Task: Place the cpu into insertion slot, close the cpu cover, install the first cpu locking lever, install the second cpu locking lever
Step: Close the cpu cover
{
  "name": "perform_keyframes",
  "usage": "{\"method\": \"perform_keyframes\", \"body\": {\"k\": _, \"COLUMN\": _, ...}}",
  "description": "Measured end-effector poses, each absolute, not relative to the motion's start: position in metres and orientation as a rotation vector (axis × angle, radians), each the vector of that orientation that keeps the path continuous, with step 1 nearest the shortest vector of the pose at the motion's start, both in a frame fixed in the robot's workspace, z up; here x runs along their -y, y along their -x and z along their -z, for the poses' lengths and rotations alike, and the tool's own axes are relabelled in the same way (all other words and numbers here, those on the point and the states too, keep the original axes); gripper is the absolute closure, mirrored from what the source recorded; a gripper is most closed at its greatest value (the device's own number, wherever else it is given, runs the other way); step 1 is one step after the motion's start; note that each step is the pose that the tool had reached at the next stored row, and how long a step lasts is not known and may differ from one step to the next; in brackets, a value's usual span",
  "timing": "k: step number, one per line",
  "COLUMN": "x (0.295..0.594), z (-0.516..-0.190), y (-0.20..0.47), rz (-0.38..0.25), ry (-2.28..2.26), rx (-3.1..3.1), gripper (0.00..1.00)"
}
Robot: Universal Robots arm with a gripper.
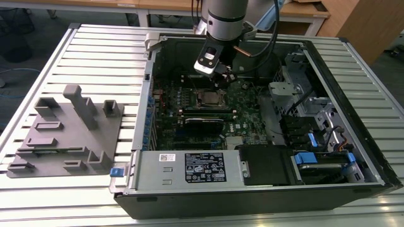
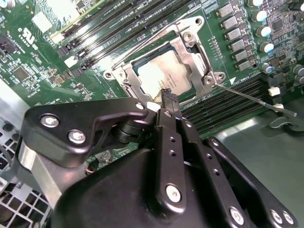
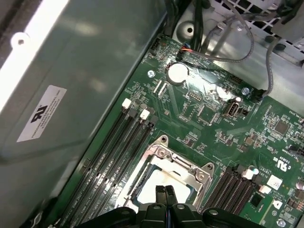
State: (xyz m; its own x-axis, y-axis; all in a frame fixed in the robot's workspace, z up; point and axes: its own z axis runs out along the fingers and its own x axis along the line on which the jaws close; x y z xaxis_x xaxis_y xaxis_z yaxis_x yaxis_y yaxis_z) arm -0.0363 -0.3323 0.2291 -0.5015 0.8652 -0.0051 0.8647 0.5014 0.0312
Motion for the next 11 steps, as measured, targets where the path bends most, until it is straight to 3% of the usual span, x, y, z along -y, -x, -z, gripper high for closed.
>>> {"method": "perform_keyframes", "body": {"k": 11, "x": 0.3323, "z": -0.2291, "y": 0.0364, "rz": -0.042, "ry": -1.441, "rx": -2.771, "gripper": 0.9}}
